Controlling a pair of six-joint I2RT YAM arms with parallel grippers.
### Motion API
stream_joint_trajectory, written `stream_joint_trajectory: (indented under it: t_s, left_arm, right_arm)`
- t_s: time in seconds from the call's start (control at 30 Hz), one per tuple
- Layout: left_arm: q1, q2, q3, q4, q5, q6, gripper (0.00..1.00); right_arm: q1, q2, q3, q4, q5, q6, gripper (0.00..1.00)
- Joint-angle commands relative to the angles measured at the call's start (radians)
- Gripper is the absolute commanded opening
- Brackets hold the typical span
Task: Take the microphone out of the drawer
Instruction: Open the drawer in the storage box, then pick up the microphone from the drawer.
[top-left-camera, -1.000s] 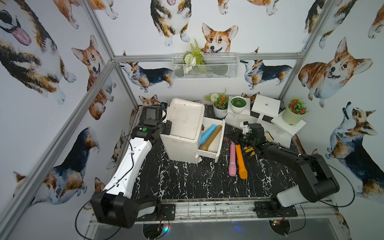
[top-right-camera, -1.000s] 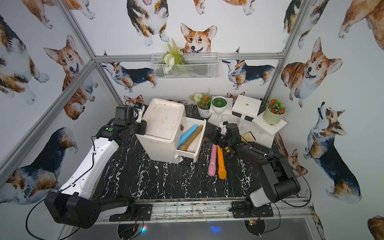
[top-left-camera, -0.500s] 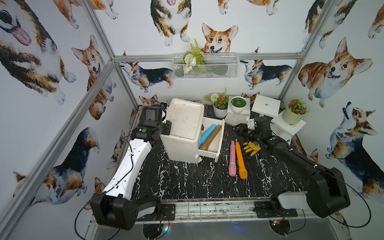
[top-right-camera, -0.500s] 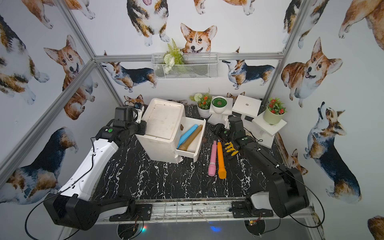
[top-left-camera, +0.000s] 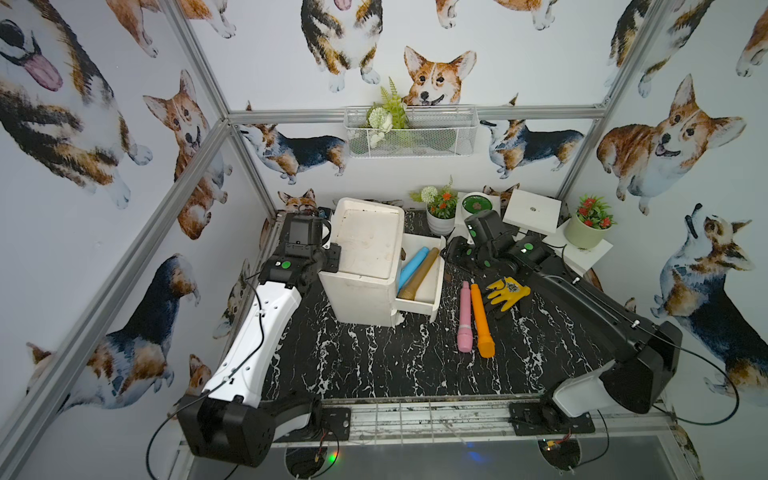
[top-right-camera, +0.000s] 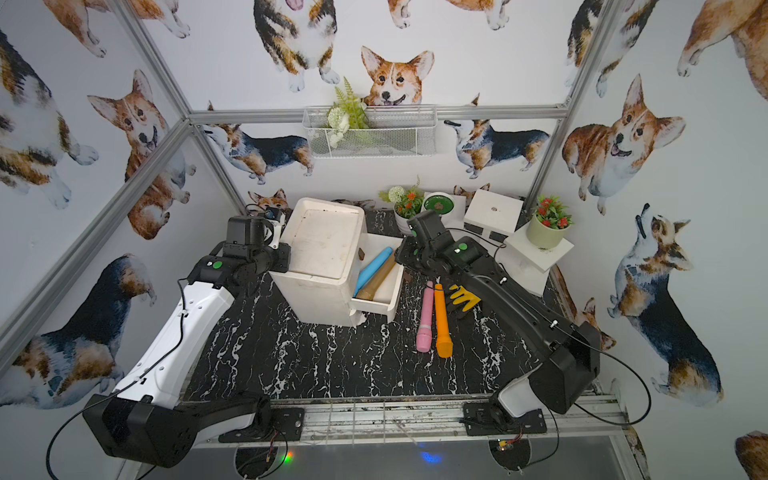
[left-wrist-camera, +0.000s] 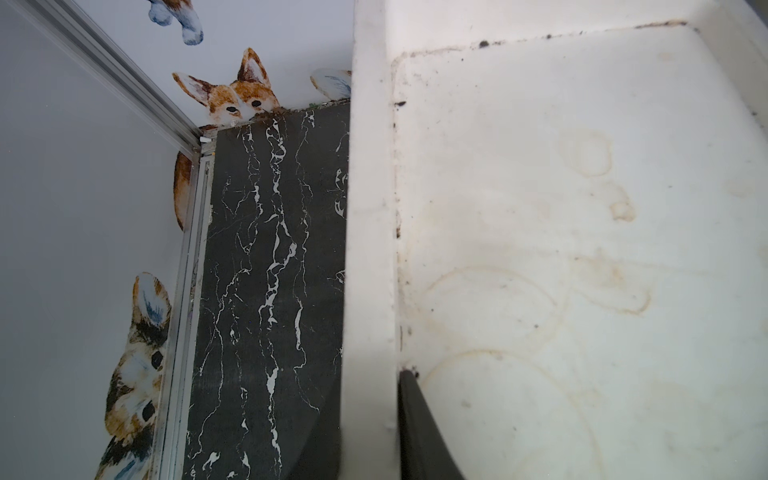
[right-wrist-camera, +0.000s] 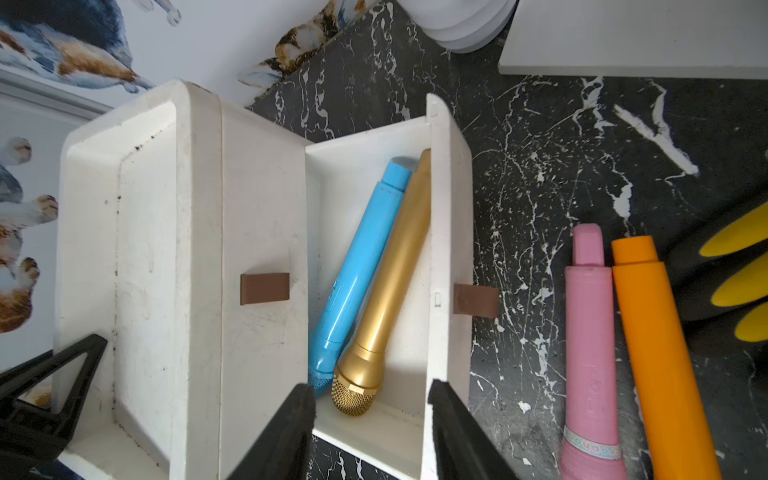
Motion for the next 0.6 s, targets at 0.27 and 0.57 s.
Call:
stream_joint_trajectory:
  t_s: [0.27,0.57]
  left_arm:
    - [0.001,0.002,-0.012,-0.063,-0.034,0.094,0.00]
    - [0.001,-0.004,-0.019,-0.059,-0.019,0.085,0.00]
  right_arm:
    - [0.121,0.254,0.197,-0.161,0.128,0.134,0.49]
    - [0.131,0.351,0.214,-0.140,0.149,0.186,0.48]
